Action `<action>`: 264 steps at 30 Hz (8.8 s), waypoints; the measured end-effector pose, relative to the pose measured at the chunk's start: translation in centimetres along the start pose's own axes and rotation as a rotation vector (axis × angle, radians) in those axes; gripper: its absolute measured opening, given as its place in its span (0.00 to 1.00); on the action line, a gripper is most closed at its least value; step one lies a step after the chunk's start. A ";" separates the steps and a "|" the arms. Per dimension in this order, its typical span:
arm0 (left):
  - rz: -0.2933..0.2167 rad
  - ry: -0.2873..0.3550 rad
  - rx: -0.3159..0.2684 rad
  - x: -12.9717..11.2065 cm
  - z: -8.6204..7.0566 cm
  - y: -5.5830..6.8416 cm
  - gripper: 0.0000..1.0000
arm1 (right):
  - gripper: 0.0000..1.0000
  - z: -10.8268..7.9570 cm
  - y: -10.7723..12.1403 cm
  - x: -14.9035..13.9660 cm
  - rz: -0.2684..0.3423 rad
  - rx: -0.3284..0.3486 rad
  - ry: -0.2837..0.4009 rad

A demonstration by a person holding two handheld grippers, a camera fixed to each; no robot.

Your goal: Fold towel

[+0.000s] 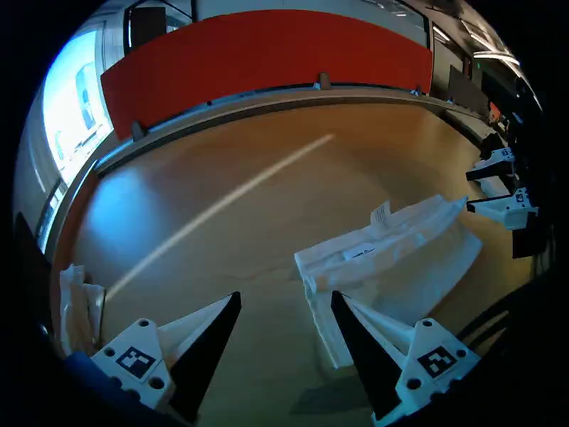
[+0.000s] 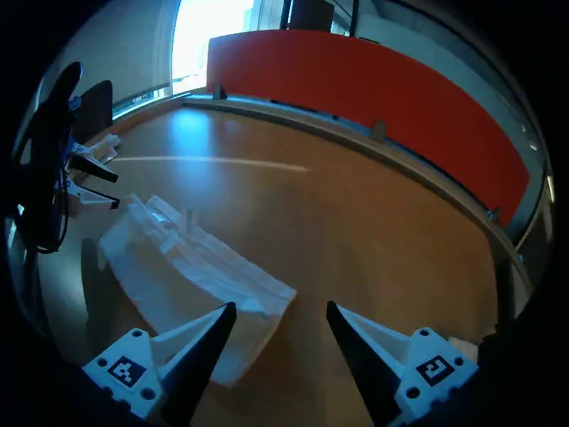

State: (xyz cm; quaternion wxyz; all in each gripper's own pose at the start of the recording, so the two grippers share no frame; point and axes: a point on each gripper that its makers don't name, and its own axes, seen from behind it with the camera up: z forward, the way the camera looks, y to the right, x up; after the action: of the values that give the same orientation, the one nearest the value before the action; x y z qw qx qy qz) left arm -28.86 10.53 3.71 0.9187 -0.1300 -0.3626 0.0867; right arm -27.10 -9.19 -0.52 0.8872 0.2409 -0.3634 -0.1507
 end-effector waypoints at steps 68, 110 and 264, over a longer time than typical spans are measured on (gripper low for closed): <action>-0.060 0.011 0.028 -2.1 -3.0 -1.2 0.94 | 0.99 2.1 1.6 2.6 -0.025 -0.030 0.022; -0.143 0.022 0.084 -5.1 -7.4 -1.9 0.94 | 0.99 -3.6 -1.2 -0.9 0.021 -0.004 0.038; -0.164 0.026 0.132 -8.1 -12.4 -3.1 0.94 | 0.06 -8.7 -7.7 3.6 -0.297 0.256 0.066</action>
State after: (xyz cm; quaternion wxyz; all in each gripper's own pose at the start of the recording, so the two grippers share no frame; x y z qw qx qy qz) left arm -25.93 3.34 -9.27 0.9339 -0.0401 -0.3537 0.0332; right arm -19.04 -14.44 -7.99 0.8287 0.4076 -0.3109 -0.2245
